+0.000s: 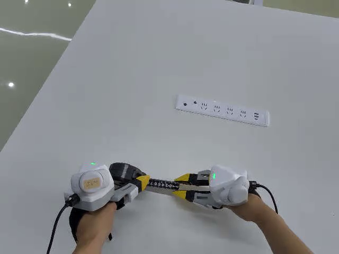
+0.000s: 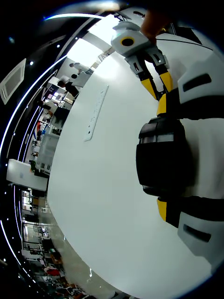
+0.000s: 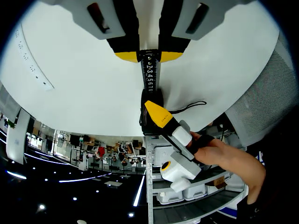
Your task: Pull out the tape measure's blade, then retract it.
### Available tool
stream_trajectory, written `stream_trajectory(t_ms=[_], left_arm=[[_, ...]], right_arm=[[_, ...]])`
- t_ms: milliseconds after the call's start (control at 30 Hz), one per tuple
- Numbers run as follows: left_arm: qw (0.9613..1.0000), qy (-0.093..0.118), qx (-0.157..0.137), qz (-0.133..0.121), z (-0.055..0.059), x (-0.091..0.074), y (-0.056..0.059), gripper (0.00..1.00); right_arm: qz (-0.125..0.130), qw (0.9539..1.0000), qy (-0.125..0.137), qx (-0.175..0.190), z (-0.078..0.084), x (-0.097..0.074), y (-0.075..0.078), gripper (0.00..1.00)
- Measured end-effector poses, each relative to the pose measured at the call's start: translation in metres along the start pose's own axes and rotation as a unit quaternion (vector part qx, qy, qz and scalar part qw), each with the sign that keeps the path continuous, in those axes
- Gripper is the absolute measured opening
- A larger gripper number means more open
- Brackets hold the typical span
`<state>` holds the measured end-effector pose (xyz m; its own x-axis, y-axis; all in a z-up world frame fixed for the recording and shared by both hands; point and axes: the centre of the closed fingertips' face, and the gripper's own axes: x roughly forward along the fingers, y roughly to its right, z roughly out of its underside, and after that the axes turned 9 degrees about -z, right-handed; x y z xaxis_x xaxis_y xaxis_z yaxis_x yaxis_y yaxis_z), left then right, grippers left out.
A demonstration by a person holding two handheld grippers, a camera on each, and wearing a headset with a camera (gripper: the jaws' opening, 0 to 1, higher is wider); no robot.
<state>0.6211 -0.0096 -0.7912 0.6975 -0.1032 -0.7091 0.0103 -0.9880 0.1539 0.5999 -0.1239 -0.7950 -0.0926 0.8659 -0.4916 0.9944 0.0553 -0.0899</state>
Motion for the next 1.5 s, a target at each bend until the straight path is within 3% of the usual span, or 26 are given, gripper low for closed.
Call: stream_trajectory(t_ms=[1500], left_arm=[[1.0000, 0.000, -0.002, 0.003, -0.001, -0.001, -0.001, 0.63]], right_arm=[[-0.005, 1.0000, -0.001, -0.006, -0.011, 0.025, 0.003, 0.14]])
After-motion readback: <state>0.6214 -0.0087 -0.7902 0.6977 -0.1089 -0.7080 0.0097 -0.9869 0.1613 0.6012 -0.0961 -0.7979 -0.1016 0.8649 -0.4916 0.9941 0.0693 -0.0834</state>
